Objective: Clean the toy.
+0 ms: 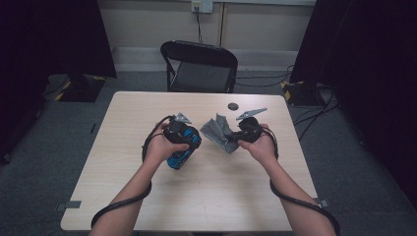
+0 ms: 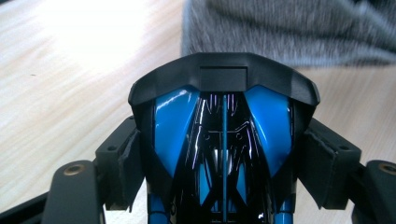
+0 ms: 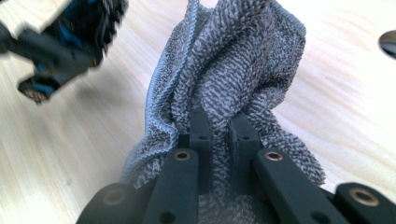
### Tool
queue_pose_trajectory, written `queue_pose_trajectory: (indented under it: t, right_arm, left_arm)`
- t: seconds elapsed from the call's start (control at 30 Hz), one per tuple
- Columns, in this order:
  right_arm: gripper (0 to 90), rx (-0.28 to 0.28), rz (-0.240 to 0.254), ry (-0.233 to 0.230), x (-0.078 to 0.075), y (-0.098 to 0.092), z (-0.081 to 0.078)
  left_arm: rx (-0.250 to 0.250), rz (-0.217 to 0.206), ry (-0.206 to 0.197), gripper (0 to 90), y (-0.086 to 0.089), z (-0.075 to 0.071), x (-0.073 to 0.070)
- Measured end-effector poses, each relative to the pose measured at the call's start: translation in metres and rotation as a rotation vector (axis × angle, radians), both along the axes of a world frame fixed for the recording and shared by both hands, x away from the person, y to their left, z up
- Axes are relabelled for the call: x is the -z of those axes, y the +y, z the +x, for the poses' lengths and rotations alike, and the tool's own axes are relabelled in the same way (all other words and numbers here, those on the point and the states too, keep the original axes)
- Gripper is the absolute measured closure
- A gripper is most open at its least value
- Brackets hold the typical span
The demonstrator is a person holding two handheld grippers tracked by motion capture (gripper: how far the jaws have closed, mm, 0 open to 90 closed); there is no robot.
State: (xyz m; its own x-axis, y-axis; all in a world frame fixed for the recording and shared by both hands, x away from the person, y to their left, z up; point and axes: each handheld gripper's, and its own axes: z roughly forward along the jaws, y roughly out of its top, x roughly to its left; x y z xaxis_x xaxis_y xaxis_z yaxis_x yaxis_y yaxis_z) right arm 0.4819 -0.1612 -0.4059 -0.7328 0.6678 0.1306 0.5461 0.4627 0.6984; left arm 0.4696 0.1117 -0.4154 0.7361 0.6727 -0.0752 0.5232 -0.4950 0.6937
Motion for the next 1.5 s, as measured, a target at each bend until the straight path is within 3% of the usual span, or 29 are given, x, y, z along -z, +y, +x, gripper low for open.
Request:
queue_pose_trajectory:
  t: [0.27, 0.4, 0.9, 1.5]
  right_arm:
    - [82.9, -0.011, 0.040, -0.004, -0.010, 0.002, 0.001]
    - [82.9, -0.032, 0.039, 0.002, -0.006, 0.009, -0.001]
    - [82.9, -0.107, 0.031, 0.032, 0.012, 0.031, -0.012]
    - [83.0, -0.118, 0.050, 0.045, 0.026, 0.041, -0.017]
  left_arm:
    - [0.033, -0.007, 0.006, 25.5, -0.008, -0.002, 0.005]
    - [0.036, -0.024, 0.006, 25.5, -0.011, -0.003, 0.006]
    - [0.039, -0.014, -0.004, 25.5, -0.017, 0.000, 0.000]
    - [0.027, -0.021, 0.002, 25.5, -0.021, 0.006, -0.005]
